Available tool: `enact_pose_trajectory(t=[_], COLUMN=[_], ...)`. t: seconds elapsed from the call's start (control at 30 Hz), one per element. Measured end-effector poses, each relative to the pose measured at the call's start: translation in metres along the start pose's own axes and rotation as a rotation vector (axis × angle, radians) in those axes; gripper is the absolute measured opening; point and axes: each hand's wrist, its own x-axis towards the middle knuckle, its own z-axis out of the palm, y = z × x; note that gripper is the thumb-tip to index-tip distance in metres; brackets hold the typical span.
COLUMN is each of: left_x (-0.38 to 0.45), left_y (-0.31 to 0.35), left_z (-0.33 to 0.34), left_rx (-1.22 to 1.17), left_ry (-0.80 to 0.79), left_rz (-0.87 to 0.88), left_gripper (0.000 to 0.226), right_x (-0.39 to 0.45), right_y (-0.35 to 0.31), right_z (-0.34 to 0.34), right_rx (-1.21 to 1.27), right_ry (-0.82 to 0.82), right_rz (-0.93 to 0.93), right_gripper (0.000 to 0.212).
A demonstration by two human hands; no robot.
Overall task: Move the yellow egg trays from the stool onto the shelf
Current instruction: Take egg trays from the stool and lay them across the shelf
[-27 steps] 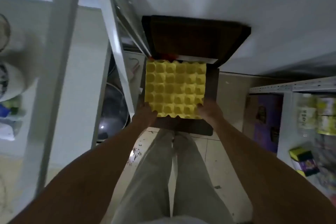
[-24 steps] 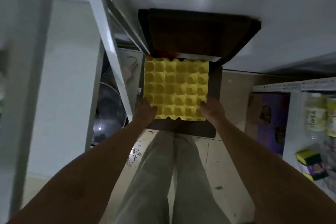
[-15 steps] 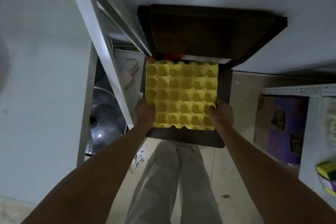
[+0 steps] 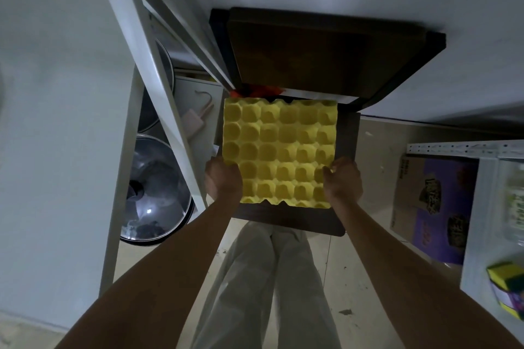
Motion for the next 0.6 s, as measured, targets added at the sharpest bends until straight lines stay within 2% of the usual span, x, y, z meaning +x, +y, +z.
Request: enact_pose_trajectory(t=[0.2, 0.4, 0.6], left_x=[0.001, 0.019, 0.018], left_y=[-0.003, -0.007, -0.018], left_z=[0.003, 0.011, 0.016], left_rx=[0.083, 0.126, 0.26], left_ry=[0.079, 0.149, 0.157], left_rz=[0.006, 0.013, 0.106], left_gripper=[0.022, 0.012, 0.009], right_x=[0.008, 0.015, 0.021], right_y=[0.005, 0.013, 0.025], right_z=[-0.002, -0.004, -0.008], right_rx=[-0.017, -0.012, -0.025], right_ry=[-0.001, -0.036, -0.056], right_rz=[-0.032, -0.092, -0.151], right_gripper=[0.015, 0.016, 0.015])
